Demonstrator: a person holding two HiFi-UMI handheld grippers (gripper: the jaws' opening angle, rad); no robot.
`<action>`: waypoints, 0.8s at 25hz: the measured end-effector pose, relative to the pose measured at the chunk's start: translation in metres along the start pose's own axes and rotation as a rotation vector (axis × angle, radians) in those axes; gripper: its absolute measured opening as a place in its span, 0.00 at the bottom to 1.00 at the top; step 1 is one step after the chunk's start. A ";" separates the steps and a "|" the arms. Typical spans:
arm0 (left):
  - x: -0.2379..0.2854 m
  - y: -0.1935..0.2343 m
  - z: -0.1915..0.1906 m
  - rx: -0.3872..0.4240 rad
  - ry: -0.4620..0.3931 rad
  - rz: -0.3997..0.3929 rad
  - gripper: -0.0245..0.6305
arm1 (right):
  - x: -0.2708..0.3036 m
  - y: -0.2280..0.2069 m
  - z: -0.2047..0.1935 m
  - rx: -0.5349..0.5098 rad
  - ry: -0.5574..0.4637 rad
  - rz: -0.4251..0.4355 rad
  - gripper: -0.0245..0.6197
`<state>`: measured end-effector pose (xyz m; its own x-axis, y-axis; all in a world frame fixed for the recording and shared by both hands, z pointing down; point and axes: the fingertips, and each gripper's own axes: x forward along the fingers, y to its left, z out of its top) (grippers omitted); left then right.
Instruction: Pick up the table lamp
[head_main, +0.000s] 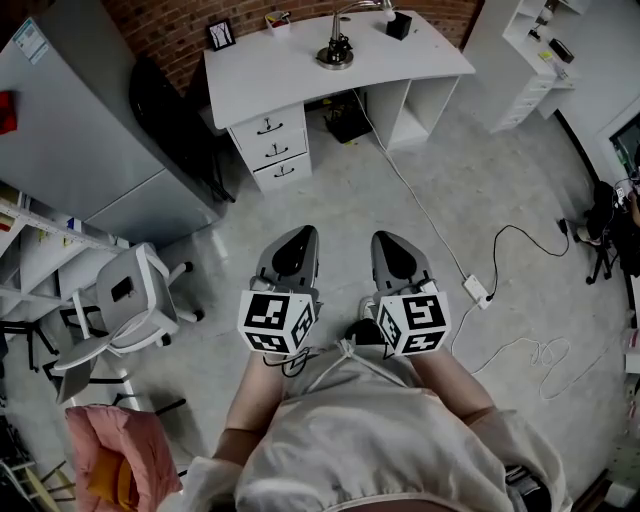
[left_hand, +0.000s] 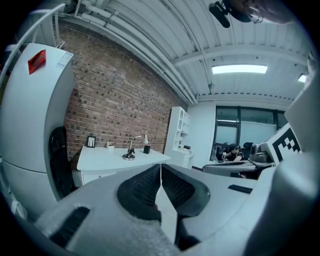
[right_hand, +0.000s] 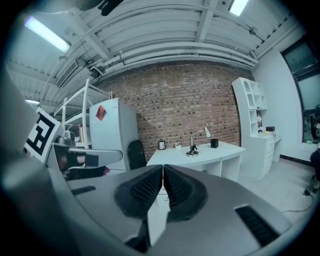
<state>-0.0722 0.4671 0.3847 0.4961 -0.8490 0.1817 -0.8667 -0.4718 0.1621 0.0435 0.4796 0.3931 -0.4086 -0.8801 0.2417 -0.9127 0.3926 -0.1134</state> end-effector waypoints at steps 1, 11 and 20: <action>0.013 -0.004 0.004 0.011 -0.001 0.003 0.07 | 0.004 -0.013 0.006 0.000 -0.010 0.000 0.08; 0.142 -0.053 0.033 0.034 -0.038 -0.024 0.07 | 0.045 -0.145 0.046 0.000 -0.062 0.002 0.08; 0.210 -0.054 0.027 0.013 0.020 -0.010 0.07 | 0.078 -0.210 0.052 0.052 -0.052 -0.005 0.08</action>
<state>0.0777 0.3081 0.3881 0.5054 -0.8395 0.1998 -0.8624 -0.4832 0.1513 0.2034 0.3151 0.3854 -0.4023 -0.8951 0.1925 -0.9126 0.3752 -0.1623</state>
